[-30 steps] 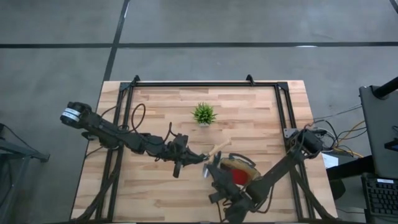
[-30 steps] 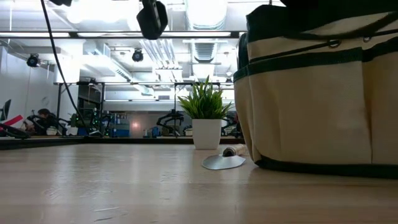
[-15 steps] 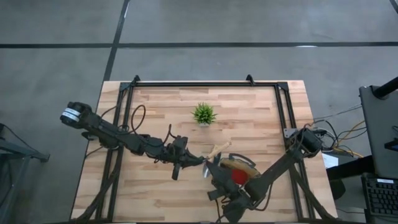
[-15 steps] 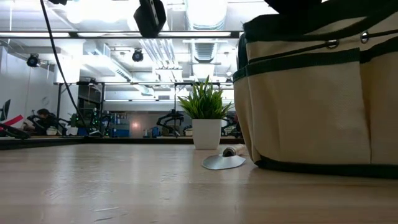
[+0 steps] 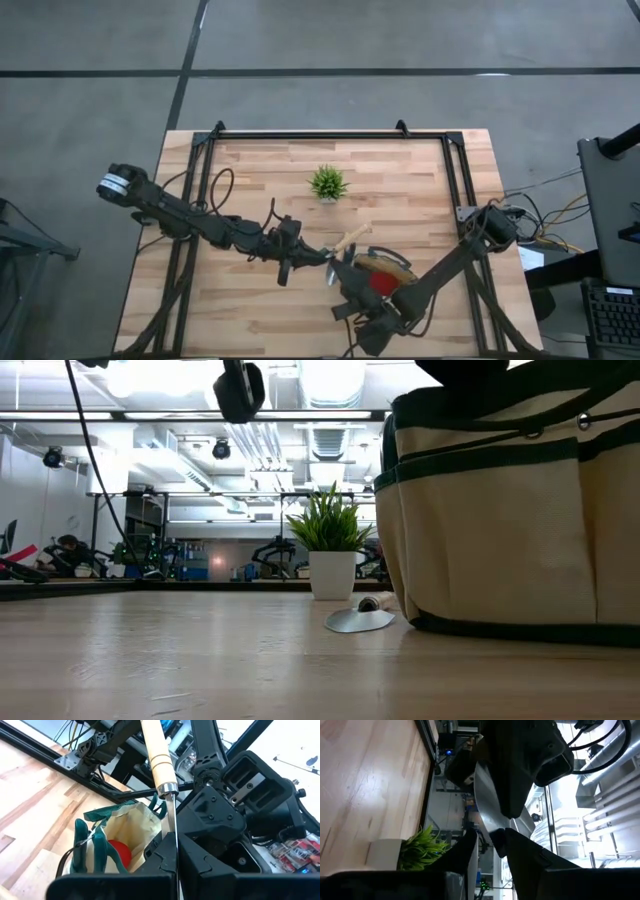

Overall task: Pick & Place Garden tools in Gardening bag
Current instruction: Put the brown trowel into the green gardening bag

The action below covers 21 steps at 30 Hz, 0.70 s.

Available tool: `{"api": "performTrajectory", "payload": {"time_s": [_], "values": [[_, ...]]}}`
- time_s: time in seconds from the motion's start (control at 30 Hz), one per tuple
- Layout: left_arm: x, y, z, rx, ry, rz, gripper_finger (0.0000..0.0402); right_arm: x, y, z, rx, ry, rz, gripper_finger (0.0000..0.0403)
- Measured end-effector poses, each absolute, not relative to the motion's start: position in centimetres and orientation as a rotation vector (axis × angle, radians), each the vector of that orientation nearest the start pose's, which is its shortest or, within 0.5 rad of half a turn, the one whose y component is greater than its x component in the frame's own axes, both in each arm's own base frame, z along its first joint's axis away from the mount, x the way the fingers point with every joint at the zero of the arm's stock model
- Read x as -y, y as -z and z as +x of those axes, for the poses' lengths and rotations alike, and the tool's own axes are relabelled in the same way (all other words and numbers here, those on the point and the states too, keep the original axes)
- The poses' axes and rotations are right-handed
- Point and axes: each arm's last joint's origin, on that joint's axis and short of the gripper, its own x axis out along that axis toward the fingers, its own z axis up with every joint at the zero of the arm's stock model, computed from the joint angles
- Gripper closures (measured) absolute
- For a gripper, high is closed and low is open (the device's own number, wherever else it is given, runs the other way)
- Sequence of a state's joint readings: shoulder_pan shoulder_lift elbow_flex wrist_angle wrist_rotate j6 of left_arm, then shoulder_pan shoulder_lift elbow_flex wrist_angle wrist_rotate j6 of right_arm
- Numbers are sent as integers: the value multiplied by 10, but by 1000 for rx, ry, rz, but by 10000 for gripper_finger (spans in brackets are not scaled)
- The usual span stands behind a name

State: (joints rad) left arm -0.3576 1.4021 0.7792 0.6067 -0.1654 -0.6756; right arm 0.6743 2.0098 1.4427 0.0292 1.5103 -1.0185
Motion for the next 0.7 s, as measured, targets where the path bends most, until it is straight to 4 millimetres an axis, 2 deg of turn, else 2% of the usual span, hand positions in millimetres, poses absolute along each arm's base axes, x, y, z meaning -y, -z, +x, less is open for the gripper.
{"api": "performTrajectory", "payload": {"time_s": [0.33, 0.7], "values": [[105, -268, 289, -75, 197, -703, 399, -246, -245, 364, -670, 624, -1431, 324], [108, -262, 290, -120, 204, -725, 399, -240, -240, 364, -723, 585, -1518, 325]]}}
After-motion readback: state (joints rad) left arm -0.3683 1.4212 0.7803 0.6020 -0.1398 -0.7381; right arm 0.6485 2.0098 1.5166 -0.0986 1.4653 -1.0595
